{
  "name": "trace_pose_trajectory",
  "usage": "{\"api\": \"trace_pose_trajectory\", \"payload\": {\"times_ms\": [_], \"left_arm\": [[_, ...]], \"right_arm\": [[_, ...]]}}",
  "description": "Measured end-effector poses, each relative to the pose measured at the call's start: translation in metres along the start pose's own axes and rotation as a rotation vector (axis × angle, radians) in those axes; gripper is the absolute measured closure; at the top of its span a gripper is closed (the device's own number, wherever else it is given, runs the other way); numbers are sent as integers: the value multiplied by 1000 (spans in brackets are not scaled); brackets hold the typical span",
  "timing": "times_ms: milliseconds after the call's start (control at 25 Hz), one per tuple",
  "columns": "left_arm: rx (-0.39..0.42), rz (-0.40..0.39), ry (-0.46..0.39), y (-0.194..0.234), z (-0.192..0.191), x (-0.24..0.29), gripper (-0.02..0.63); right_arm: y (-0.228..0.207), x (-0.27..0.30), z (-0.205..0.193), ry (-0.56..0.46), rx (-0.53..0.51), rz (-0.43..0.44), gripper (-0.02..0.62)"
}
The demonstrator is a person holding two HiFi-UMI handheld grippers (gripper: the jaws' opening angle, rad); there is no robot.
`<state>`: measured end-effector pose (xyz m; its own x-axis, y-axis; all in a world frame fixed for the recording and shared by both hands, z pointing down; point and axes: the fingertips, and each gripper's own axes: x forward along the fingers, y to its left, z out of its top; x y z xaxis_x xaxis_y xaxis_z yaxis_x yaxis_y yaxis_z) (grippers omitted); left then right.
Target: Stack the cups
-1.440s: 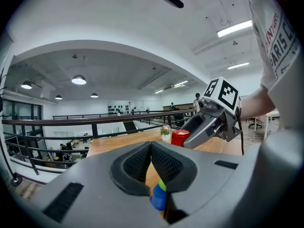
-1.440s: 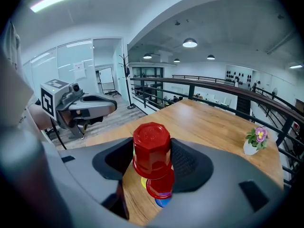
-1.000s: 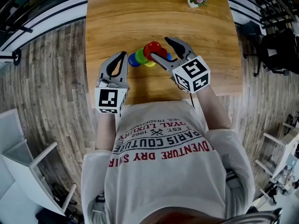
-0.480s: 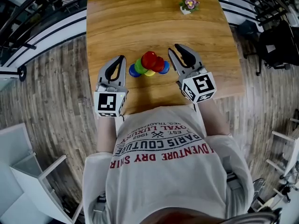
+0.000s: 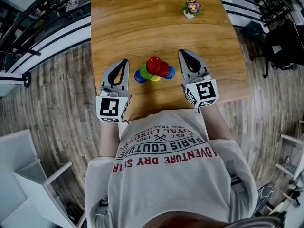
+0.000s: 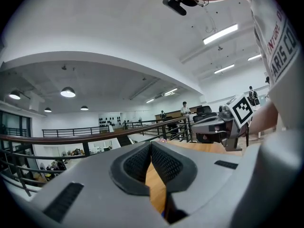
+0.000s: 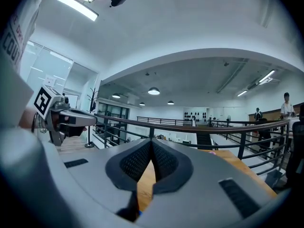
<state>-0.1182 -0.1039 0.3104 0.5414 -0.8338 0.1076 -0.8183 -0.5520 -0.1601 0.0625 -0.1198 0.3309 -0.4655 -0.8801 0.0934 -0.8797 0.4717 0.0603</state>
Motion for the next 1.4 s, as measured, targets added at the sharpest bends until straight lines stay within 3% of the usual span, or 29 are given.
{"api": "trace_pose_trajectory", "payload": {"times_ms": [1400], "left_arm": [[-24, 37, 3, 7, -2, 0, 589]], "right_arm": [[-1, 17, -2, 19, 20, 40, 568]]}}
